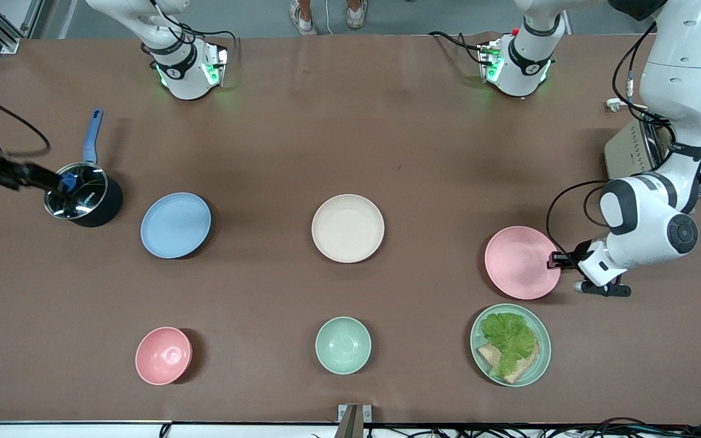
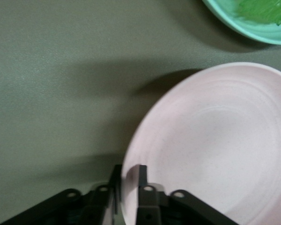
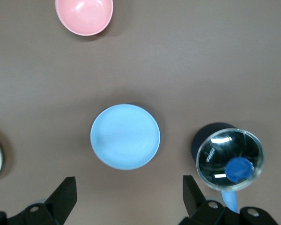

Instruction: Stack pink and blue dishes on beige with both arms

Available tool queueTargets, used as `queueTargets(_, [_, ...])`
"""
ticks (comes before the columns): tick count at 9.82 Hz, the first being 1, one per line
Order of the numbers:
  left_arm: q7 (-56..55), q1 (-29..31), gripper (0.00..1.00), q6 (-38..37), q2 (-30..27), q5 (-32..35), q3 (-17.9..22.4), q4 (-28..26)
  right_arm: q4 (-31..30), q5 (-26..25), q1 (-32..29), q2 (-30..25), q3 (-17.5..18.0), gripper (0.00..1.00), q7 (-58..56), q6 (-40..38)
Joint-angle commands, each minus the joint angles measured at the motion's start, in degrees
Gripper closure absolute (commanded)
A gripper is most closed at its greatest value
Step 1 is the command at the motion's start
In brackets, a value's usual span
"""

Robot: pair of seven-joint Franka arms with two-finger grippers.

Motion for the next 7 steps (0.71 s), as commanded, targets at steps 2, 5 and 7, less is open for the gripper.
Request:
queueTargets(2, [1.46, 0.21, 0.99, 0.29, 0.8, -1.34, -0.56, 0.32, -11.62, -0.02, -3.66, 2.93, -0.08, 0.0, -8.88, 13.38])
queueTargets(5, [-0.81, 0.74, 1.0, -5.07, -7.18, -5.35, -8.61, -1.52, -26.13, -0.02, -4.89, 3.8, -0.08, 0.0, -13.11, 33.85])
queueTargets(7, [-14.46, 0.13, 1.0, -6.22, -8.96, -5.47, -16.43, -1.53, -29.16, 0.68, -5.16, 6.69, 0.0, 0.0, -16.27, 39.88])
